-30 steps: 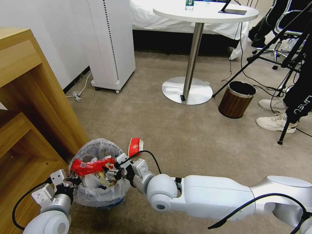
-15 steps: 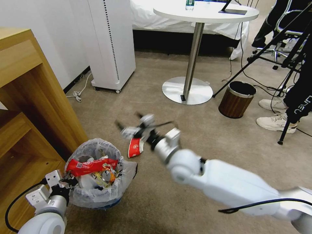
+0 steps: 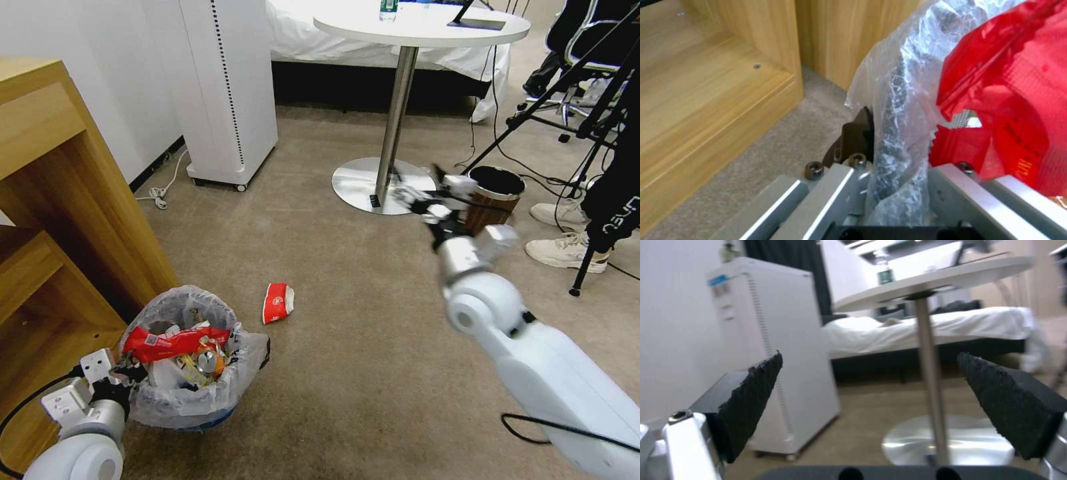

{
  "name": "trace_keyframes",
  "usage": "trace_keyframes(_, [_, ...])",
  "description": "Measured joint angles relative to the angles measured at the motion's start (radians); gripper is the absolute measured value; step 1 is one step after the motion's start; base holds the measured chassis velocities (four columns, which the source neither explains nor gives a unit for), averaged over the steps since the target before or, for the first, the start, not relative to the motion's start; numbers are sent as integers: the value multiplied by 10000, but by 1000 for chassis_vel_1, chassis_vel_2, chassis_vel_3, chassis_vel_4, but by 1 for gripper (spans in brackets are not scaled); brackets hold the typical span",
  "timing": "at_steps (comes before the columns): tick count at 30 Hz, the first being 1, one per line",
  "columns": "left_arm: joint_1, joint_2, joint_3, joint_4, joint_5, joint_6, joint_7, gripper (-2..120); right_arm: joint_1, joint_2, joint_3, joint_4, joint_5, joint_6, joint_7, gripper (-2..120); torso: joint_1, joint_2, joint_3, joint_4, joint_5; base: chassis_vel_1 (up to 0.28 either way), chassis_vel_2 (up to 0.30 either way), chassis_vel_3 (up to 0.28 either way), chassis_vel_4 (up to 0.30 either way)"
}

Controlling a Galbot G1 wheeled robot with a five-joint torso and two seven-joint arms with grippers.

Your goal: Pick up the trash bin and place the garbage on the floor into it.

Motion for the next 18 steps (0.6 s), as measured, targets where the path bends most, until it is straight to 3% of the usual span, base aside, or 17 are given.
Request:
trace_keyframes(7, [157, 99, -47, -45, -19, -17, -28, 1, -1740, 443, 1751, 440, -1497, -599, 499, 100, 0, 0, 0, 3, -3, 0, 0, 0, 0])
trace_keyframes(18, [164, 164, 9, -227, -248, 113, -40, 1, -3252, 983, 2448, 276, -2802, -311, 867, 100, 0, 0, 0, 1, -3, 0, 0, 0, 0])
